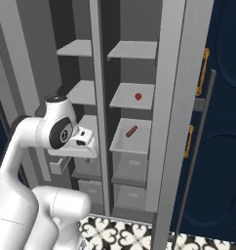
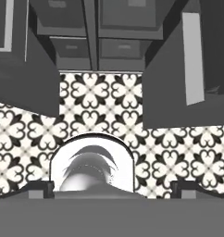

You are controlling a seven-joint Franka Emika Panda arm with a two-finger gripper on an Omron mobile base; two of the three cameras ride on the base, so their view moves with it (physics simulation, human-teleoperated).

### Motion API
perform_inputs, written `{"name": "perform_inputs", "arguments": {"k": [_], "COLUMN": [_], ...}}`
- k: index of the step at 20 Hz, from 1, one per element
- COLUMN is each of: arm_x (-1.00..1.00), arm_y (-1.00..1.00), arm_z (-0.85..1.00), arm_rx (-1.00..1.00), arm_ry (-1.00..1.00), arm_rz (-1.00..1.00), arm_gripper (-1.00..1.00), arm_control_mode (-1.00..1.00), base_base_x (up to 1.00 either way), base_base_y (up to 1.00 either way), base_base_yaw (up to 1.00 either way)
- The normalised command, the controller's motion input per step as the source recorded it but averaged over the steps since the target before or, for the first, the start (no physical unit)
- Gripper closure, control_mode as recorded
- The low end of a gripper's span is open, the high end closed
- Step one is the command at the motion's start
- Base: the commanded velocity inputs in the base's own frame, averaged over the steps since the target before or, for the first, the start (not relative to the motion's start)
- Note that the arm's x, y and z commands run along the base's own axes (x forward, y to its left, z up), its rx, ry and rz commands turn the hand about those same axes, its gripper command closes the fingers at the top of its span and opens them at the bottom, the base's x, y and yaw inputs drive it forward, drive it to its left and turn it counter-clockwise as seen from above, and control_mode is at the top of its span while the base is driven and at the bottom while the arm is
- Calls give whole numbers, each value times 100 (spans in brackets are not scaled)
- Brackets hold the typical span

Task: Take the strawberry from the fridge and place it on top of the pancake, located on the dining counter.

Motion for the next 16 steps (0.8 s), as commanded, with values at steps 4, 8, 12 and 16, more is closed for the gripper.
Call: {"name": "perform_inputs", "arguments": {"k": [4, 8, 12, 16], "arm_x": [5, 14, 0, 0], "arm_y": [0, 0, 0, 0], "arm_z": [-53, -21, -5, 0], "arm_rx": [-1, 8, 0, 0], "arm_ry": [3, 0, -1, 0], "arm_rz": [-3, -22, -6, 0], "arm_gripper": [-100, -100, -100, -100], "arm_control_mode": [-100, -100, -100, -100], "base_base_x": [0, 0, 0, 0], "base_base_y": [0, 0, 0, 0], "base_base_yaw": [0, 0, 0, 0]}}
